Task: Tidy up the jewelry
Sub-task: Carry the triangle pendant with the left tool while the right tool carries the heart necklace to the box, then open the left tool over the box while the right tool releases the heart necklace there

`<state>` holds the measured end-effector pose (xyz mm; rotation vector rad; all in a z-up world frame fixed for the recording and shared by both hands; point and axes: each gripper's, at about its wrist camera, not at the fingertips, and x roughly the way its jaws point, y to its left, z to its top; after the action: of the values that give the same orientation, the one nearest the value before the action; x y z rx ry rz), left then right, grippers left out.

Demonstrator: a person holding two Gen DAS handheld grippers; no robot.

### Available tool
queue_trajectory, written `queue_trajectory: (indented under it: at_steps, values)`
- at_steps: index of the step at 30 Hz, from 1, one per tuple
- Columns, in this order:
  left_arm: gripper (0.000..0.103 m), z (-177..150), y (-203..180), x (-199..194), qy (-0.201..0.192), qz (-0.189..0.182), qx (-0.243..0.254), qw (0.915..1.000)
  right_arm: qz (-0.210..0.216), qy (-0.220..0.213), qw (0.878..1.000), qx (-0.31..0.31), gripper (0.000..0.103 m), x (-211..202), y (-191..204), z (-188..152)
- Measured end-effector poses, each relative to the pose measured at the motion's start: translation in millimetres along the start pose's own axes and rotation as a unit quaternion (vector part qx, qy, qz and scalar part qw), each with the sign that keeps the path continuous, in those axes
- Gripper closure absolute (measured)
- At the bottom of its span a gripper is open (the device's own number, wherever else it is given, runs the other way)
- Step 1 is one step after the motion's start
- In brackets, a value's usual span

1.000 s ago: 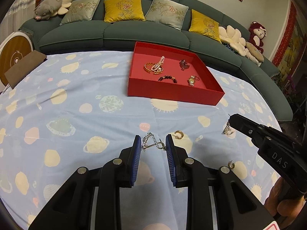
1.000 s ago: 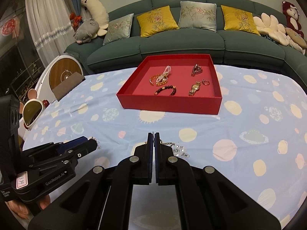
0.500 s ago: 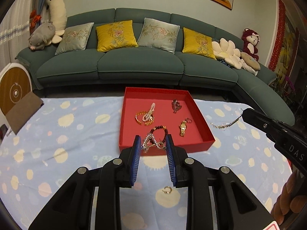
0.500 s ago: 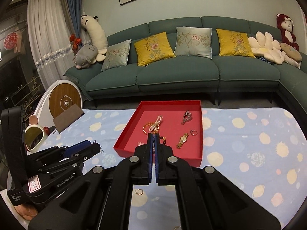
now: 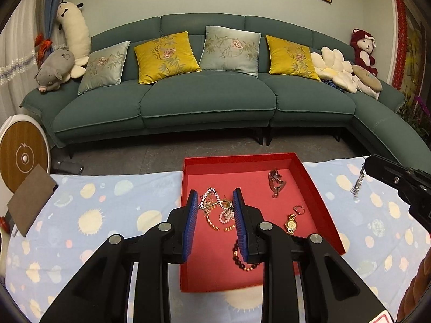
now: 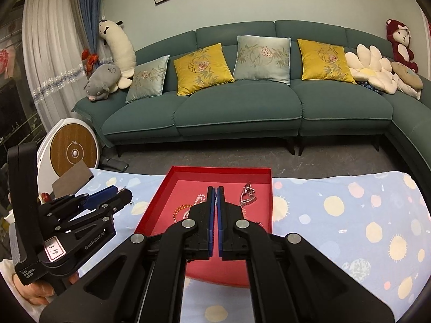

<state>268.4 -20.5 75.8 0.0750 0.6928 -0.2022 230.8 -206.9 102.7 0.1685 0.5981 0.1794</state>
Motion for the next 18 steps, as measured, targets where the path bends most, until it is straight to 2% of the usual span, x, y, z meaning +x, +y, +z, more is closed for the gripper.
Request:
queue_trajectory:
  at_steps: [10,18]
  values:
    - [0.079,29.5,6.0,67.6,0.022,-0.005,-0.017,0.9996,-0.01,0.035,0.999,-0.007,0.103,73.0,-4.7,6.4]
    - [0.079,32.3,10.4,104.2,0.047,-0.026,-0.035,0.9979,-0.008,0.059,0.998,-0.01,0.103,108.1,-8.2,-0.8]
